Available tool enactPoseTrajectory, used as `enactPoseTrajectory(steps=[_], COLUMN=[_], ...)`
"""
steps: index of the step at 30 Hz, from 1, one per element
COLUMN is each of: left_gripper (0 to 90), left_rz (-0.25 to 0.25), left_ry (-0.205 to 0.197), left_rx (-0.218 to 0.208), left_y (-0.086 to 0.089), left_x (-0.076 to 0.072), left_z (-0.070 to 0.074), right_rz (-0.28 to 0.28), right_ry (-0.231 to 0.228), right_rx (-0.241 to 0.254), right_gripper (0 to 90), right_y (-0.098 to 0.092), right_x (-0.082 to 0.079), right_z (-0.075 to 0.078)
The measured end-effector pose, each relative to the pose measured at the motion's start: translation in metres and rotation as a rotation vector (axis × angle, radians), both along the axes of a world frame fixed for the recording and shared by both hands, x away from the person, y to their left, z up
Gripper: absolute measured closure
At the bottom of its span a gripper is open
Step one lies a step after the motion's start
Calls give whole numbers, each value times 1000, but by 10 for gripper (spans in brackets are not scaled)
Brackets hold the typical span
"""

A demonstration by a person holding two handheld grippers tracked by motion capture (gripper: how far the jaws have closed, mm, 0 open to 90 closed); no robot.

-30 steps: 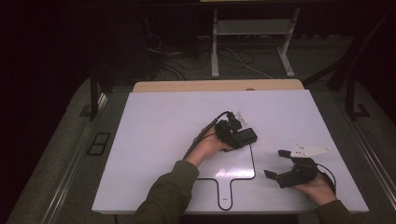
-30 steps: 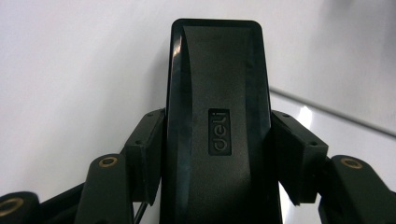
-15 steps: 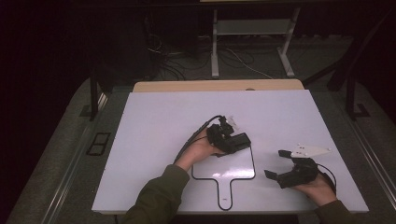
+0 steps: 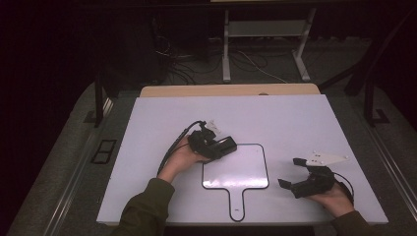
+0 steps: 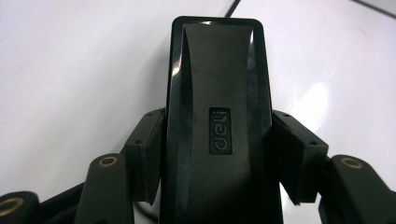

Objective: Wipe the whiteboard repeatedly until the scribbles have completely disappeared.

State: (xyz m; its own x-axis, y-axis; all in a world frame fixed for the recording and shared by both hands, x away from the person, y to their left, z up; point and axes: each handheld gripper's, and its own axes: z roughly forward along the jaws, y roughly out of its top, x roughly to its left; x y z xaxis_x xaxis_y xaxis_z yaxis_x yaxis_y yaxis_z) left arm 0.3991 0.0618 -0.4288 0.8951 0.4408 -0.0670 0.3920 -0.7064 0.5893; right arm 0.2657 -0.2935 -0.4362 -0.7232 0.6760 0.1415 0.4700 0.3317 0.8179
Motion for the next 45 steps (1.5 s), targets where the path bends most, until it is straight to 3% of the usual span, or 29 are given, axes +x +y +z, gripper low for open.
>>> enactPoseTrajectory(steps=[3,6,14,16,22,25,27,33,35,40,45], left_gripper=[397,397,397,397,397,396,396,396,396,396,396], left_rz=[1,-33,-156,-142,-192,-177,-188,-179,-194,-176,-162], left_ry=[0,0,-11,0,-13,8,11,18,4,10,8], left_rx=[2,15,36,16,39,23,38,12,17,12,30], left_y=[-4,-15,-77,-90,-114,-124,-128,-122,-115,-97,-66], left_x=[0,1,7,7,13,12,13,13,15,9,7], left_z=[0,0,1,0,1,0,0,-1,-1,-1,0], right_rz=[2,5,6,6,8,11,12,9,9,8,5], right_ry=[-1,-1,-1,-1,0,-2,-4,-1,-2,-4,-1], right_rx=[-3,-4,5,6,7,7,7,7,7,6,2], right_gripper=[0,0,0,0,0,0,0,0,0,0,0], right_y=[0,1,1,0,0,1,1,0,0,0,0], right_x=[0,1,1,1,1,1,1,1,1,0,0], right_z=[0,-1,0,0,0,0,0,0,0,0,0])
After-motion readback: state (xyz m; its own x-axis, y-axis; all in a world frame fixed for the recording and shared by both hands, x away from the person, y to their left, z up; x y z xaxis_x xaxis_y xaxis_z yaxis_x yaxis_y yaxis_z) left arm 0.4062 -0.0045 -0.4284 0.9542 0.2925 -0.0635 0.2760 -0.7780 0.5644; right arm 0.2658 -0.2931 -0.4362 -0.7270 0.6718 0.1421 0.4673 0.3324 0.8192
